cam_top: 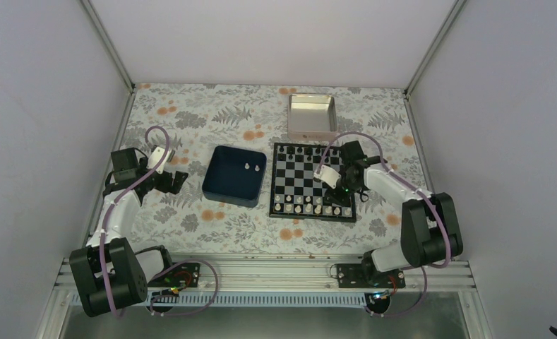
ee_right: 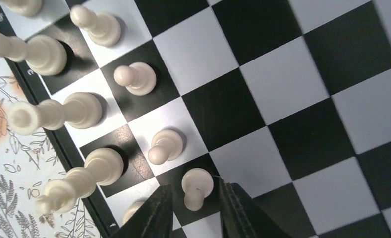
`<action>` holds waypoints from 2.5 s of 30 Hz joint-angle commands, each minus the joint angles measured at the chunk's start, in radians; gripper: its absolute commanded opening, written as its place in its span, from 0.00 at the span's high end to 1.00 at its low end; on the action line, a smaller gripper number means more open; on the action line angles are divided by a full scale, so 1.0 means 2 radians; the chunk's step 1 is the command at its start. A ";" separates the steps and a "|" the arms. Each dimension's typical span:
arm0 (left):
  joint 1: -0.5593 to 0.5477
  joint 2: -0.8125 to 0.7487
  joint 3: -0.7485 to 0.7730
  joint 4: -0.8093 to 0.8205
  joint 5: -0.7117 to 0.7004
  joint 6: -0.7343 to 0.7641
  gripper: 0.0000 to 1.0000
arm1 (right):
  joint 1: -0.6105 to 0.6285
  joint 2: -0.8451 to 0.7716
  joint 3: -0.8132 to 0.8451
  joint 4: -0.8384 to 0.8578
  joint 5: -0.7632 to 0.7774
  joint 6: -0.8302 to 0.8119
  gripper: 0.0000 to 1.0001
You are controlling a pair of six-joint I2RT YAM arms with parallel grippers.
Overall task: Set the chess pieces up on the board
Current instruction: Place the chess piece on the chessboard, then pick up the chess piece from the storage box.
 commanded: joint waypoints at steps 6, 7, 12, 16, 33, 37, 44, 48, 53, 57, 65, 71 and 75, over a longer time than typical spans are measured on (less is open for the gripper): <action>0.003 0.001 0.000 0.008 0.012 0.005 0.00 | -0.005 -0.036 0.071 -0.058 -0.010 -0.011 0.61; 0.003 0.000 0.000 0.008 0.013 0.006 0.00 | -0.005 -0.035 0.080 -0.062 -0.015 -0.011 0.61; 0.003 -0.003 0.000 0.008 0.014 0.005 0.00 | 0.011 -0.002 0.148 -0.076 -0.028 -0.001 0.53; 0.003 -0.009 -0.002 0.009 0.012 0.005 0.00 | 0.063 0.048 0.227 -0.085 -0.012 0.018 0.49; 0.005 -0.010 -0.006 0.014 0.016 0.006 0.00 | 0.249 0.343 0.558 -0.128 0.077 0.033 0.43; 0.008 -0.006 -0.003 0.009 0.025 0.009 0.00 | 0.256 0.390 0.599 -0.131 0.092 0.038 0.43; 0.011 -0.004 -0.004 0.005 0.033 0.015 0.00 | 0.257 0.448 0.651 -0.140 0.108 0.049 0.40; 0.015 -0.004 -0.003 0.003 0.040 0.017 0.00 | 0.257 0.466 0.664 -0.145 0.108 0.050 0.40; 0.019 0.000 -0.002 0.002 0.044 0.018 0.00 | 0.256 0.477 0.665 -0.134 0.103 0.054 0.40; 0.022 -0.001 -0.002 0.000 0.049 0.020 0.00 | 0.258 0.491 0.676 -0.142 0.102 0.054 0.40; 0.027 -0.002 -0.002 -0.001 0.054 0.022 0.00 | 0.259 0.502 0.676 -0.143 0.096 0.053 0.43; 0.030 -0.002 -0.001 -0.003 0.057 0.023 0.00 | 0.259 0.500 0.674 -0.144 0.074 0.050 0.52; 0.032 -0.002 -0.001 -0.002 0.058 0.023 0.00 | 0.261 0.500 0.673 -0.144 0.064 0.048 0.53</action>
